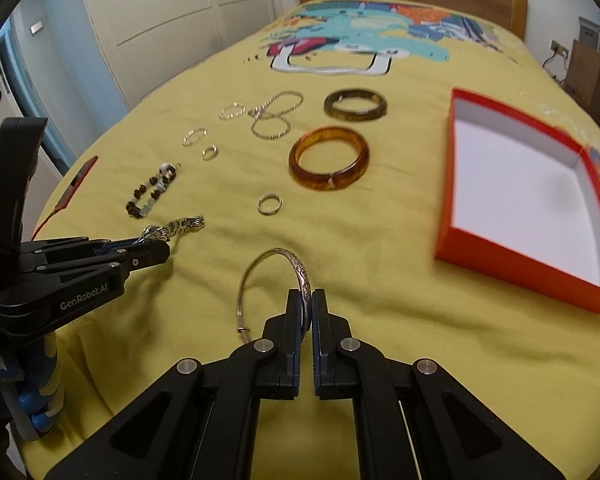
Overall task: Organize jewelry
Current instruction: 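Grasp the silver watch with the left tool while the right tool grasps the silver bangle, then carry the watch and bangle into the red box and open both tools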
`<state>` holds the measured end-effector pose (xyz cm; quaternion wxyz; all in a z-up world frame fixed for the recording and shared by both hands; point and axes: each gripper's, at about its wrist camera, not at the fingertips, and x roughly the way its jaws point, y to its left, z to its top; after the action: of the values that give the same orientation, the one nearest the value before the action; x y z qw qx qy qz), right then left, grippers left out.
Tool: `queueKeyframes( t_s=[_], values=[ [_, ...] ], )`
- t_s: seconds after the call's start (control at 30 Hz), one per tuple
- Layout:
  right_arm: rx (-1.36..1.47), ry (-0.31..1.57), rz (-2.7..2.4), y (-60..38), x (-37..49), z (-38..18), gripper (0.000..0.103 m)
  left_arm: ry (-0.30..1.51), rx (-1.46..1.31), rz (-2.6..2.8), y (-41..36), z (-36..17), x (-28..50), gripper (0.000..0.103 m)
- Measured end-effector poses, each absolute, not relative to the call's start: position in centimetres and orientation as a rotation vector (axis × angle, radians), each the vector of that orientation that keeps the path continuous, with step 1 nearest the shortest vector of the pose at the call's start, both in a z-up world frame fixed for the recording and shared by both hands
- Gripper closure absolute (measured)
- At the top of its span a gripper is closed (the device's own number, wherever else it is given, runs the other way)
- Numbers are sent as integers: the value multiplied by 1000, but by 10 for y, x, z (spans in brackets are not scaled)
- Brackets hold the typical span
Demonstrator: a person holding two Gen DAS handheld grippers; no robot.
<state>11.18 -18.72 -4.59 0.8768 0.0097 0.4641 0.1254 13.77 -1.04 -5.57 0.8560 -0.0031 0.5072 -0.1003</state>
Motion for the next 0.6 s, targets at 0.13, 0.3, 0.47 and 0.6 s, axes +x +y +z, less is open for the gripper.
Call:
queueKeyframes(
  t_s=[0.13, 0.3, 0.47, 0.6],
  values=[
    [22, 927, 247, -198, 95, -28, 98, 1034, -15, -230, -17, -41, 127, 94],
    [28, 869, 223, -210, 79, -4, 98, 996, -29, -255, -25, -22, 109, 94],
    [44, 822, 191, -230, 65, 13, 98, 962, -16, -282, -40, -4, 100, 94],
    [75, 795, 149, -256, 64, 22, 98, 945, 1, -323, -63, 9, 102, 94]
  ],
)
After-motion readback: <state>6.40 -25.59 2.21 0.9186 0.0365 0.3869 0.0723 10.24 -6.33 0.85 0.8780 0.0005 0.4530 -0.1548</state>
